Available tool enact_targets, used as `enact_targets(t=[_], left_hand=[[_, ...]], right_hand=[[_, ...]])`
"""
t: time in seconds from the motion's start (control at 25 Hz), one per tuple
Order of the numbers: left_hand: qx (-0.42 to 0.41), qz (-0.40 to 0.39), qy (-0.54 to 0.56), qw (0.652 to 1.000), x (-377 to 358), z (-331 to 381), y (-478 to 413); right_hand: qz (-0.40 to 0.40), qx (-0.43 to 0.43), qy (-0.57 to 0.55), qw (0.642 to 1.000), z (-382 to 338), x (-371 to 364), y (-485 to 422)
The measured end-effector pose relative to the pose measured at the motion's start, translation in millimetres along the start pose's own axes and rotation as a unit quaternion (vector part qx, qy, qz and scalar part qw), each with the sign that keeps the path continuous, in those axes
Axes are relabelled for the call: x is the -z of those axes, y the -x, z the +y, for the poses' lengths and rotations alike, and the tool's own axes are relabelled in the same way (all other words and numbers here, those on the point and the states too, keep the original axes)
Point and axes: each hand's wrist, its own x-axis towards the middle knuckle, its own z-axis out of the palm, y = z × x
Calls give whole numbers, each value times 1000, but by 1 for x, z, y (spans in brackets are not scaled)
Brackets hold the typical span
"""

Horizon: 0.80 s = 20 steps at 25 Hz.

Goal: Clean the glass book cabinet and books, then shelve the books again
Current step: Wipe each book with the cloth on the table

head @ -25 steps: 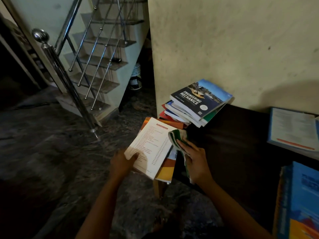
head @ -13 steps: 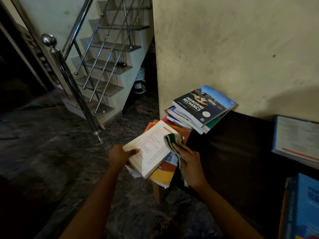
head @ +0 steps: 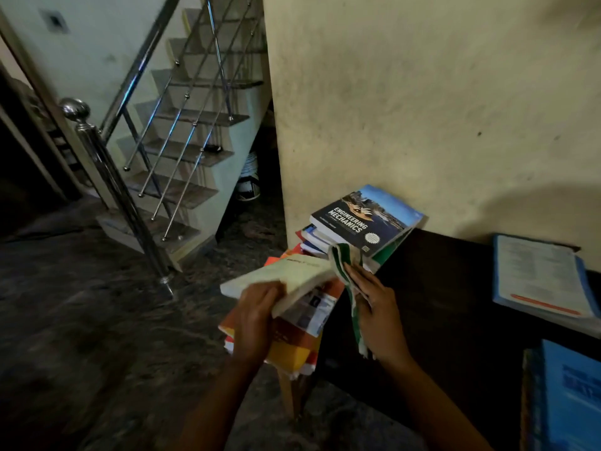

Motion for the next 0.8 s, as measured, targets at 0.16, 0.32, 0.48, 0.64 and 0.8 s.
enact_targets(t=[0.16, 0.32, 0.48, 0.64, 0.8], left_hand=[[8, -182, -4, 983, -17, -23, 55], [-62, -358, -25, 931, 2, -4, 21], [81, -316, 134, 936, -15, 37, -9], [130, -361, 280, 880, -78, 98, -53], [254, -473, 394, 746, -176, 168, -86]], right_hand=[[1, -41, 9, 999, 7, 1, 10], [5, -52, 34, 998, 14, 11, 15], [37, -62, 43, 996, 25, 47, 13], [90, -102, 104, 985, 46, 117, 9], [177, -197, 162, 951, 86, 194, 21]])
